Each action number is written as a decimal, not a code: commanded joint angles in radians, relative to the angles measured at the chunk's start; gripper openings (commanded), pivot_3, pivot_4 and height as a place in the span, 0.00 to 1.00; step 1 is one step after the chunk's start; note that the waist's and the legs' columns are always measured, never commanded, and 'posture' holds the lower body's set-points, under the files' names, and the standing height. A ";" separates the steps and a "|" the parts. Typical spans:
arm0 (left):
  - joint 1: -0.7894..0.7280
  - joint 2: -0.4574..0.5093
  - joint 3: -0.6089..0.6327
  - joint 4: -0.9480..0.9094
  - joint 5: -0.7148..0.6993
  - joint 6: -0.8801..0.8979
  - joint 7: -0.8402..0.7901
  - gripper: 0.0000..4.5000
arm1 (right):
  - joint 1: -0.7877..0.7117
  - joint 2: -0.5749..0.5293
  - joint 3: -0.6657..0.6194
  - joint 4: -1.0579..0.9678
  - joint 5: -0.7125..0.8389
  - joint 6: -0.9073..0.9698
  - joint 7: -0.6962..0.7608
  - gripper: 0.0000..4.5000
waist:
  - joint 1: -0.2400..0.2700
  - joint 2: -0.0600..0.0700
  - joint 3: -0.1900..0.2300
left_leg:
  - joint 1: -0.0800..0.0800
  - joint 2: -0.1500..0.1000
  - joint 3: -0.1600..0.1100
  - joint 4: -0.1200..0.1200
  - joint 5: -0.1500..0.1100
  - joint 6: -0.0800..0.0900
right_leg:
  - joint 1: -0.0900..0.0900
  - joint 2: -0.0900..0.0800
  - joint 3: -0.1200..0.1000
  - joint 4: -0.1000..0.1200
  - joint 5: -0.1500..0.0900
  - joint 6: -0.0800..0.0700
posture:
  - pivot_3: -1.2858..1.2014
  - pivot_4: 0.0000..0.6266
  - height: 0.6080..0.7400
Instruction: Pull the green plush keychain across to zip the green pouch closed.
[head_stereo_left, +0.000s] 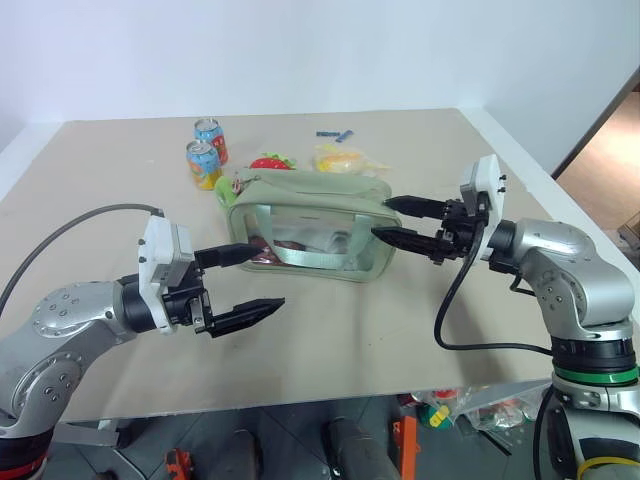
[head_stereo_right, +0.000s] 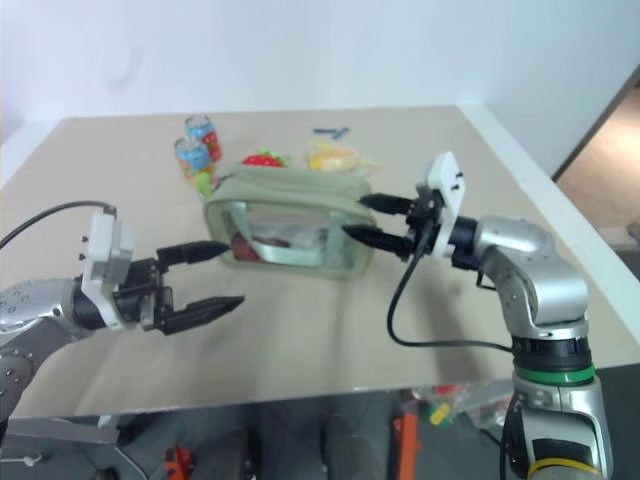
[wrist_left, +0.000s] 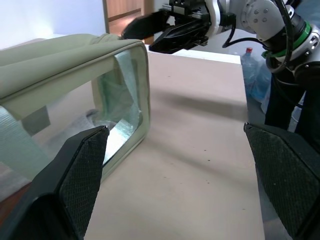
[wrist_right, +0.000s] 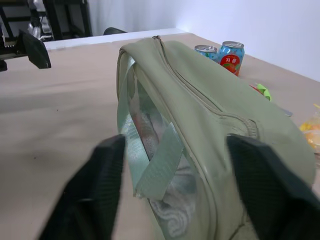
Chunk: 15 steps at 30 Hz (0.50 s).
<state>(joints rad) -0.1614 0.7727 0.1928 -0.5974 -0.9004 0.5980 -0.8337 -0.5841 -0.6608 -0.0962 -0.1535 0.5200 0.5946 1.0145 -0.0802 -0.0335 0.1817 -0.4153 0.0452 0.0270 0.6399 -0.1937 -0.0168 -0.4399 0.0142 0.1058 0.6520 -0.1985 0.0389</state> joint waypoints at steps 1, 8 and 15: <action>-0.002 0.003 0.011 -0.020 0.002 0.002 0.015 1.00 | 0.014 -0.005 0.011 -0.003 -0.020 -0.053 0.002 0.36 | 0.000 0.000 0.000 | 0.000 0.000 0.000 0.000 0.000 0.000 | 0.000 0.000 0.000 0.000 0.000 0.000 | 0.52 0.24 1.00; 0.004 0.005 0.017 -0.035 -0.008 0.008 0.037 1.00 | 0.009 -0.015 0.037 0.037 -0.070 -0.151 0.028 0.01 | 0.000 0.000 0.000 | 0.000 0.001 -0.001 -0.002 0.000 0.000 | 0.000 0.001 0.000 0.000 0.000 0.000 | 0.52 0.24 1.00; 0.017 0.004 0.026 -0.040 -0.008 0.008 0.050 1.00 | -0.019 -0.014 0.063 0.085 -0.126 -0.321 0.080 0.01 | 0.000 0.000 0.000 | 0.001 0.001 0.000 -0.001 0.000 0.000 | 0.000 0.001 0.000 0.000 0.000 0.000 | 0.52 0.24 1.00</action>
<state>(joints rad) -0.1442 0.7728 0.1938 -0.6097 -0.9025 0.6105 -0.7912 -0.5824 -0.6691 -0.0349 -0.0704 0.4062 0.3315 1.0737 -0.0805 -0.0338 0.1815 -0.4146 0.0459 0.0267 0.6387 -0.1938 -0.0167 -0.4400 0.0156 0.1061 0.6520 -0.1987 0.0385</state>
